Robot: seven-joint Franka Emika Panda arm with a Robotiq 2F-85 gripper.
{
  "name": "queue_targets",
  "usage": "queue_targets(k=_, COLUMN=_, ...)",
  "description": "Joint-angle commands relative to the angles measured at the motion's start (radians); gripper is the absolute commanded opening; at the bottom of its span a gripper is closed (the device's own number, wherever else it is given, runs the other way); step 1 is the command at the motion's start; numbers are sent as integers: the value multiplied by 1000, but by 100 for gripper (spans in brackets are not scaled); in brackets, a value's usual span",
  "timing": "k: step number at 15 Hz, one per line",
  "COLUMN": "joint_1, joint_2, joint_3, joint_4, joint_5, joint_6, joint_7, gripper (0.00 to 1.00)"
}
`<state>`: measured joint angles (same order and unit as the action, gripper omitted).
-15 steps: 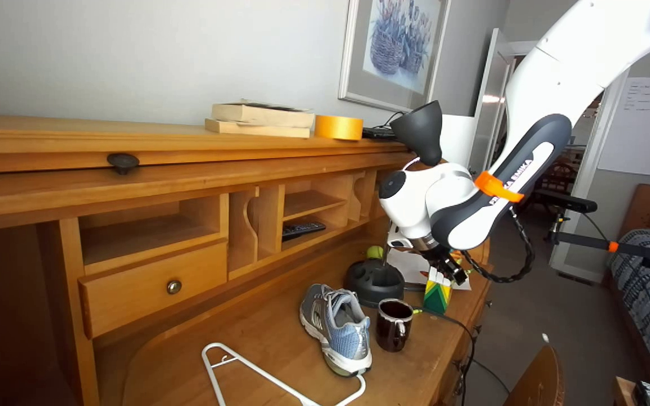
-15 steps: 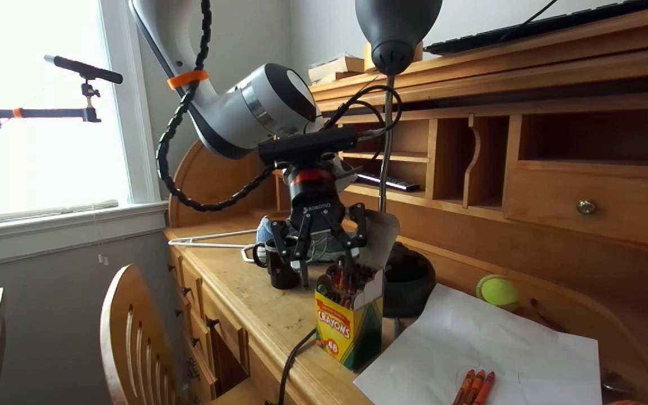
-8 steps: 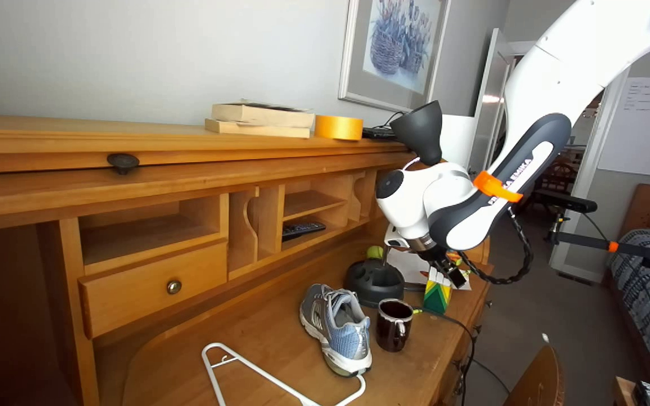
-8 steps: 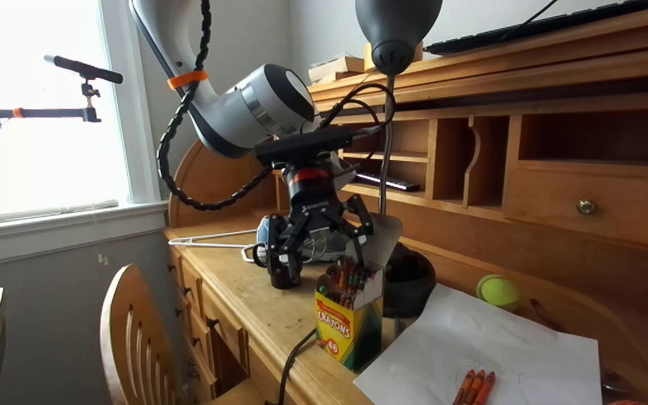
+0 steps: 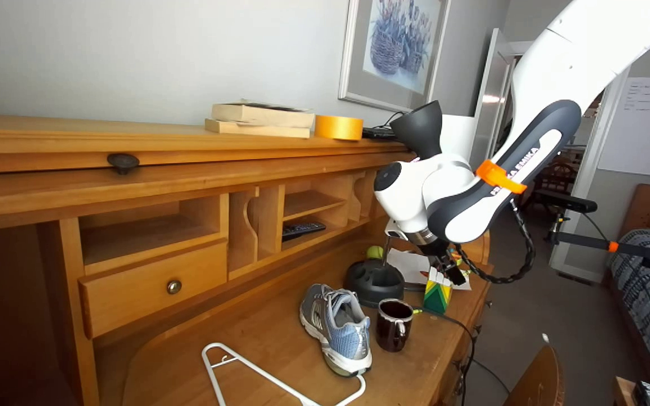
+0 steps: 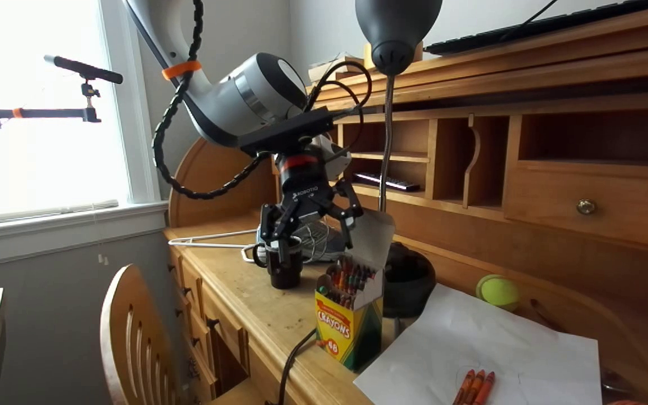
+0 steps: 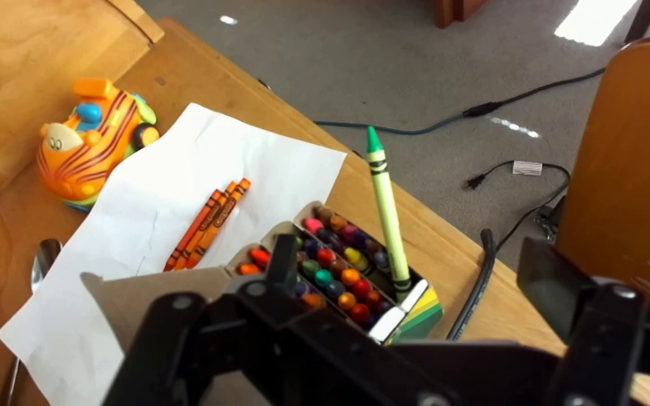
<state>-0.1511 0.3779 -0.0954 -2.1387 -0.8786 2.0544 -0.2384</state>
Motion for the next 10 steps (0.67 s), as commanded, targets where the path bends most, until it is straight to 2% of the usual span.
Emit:
queue_targets(k=1, joint_1=4, joint_2=-85, joint_3=0, joint_4=-84, joint_5=66, joint_6=0, joint_7=85, gripper=100)
queue_targets(k=2, joint_1=4, joint_2=-106, joint_3=-1, joint_4=-106, joint_5=79, joint_6=12, joint_7=106, gripper=100)
queue_targets(k=3, joint_1=0, joint_2=-140, joint_3=-1, joint_4=-140, joint_5=96, joint_6=36, joint_7=122, gripper=75)
queue_targets(k=4, joint_1=0, joint_2=-165, joint_3=-3, joint_4=-165, joint_5=108, joint_6=49, joint_7=137, gripper=73)
queue_targets(k=7, joint_1=1, joint_2=-253, joint_3=-13, joint_4=-250, joint_5=124, joint_6=106, joint_7=204, gripper=49)
queue_targets(k=8, joint_1=3, joint_2=-286, joint_3=-19, joint_4=-283, joint_5=103, joint_6=131, joint_7=226, gripper=87)
queue_targets(k=10, joint_1=-4, joint_2=-343, joint_3=-32, joint_4=-339, joint_5=95, joint_6=185, joint_7=265, gripper=88)
